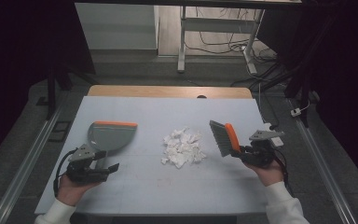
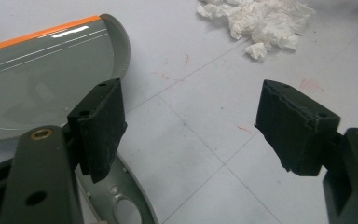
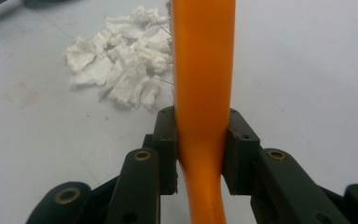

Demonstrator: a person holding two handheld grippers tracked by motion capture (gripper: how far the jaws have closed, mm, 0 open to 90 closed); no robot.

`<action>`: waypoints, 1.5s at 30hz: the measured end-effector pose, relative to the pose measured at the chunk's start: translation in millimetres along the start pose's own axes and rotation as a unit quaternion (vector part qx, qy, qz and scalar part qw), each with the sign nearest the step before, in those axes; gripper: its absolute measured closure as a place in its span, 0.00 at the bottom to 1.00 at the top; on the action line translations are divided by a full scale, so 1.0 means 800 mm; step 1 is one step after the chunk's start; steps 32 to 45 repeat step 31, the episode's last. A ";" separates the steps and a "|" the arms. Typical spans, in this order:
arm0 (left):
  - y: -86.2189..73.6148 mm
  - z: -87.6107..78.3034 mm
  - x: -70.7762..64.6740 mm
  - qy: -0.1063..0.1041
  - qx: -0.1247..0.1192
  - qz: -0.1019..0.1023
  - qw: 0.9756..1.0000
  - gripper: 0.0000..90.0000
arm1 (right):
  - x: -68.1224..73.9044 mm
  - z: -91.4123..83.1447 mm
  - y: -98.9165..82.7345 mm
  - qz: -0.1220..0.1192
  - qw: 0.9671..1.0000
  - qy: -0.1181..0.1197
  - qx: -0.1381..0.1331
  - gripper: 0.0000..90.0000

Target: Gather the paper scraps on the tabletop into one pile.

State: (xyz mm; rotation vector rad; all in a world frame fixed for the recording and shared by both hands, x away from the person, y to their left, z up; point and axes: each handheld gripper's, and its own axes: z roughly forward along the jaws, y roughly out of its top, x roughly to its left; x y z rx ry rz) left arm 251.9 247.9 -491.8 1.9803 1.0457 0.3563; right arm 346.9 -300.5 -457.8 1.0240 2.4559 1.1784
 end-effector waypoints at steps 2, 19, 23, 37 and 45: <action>0.000 0.001 0.000 0.000 0.000 0.001 1.000 0.28 | 0.001 -0.004 -0.007 0.001 1.000 -0.001 -0.002 0.78; 0.002 0.002 -0.002 -0.002 -0.002 0.005 1.000 0.28 | -0.004 -0.014 -0.033 0.001 1.000 -0.017 -0.002 0.78; 0.002 0.002 -0.002 -0.002 -0.002 0.005 1.000 0.28 | -0.003 -0.013 -0.033 -0.003 1.000 -0.017 -0.001 0.78; 0.002 0.002 -0.002 -0.004 -0.002 0.005 1.000 0.28 | -0.002 -0.013 -0.033 -0.007 1.000 -0.018 -0.002 0.78; 0.002 0.002 -0.002 -0.004 -0.002 0.005 1.000 0.28 | -0.002 -0.013 -0.033 -0.007 1.000 -0.018 -0.002 0.78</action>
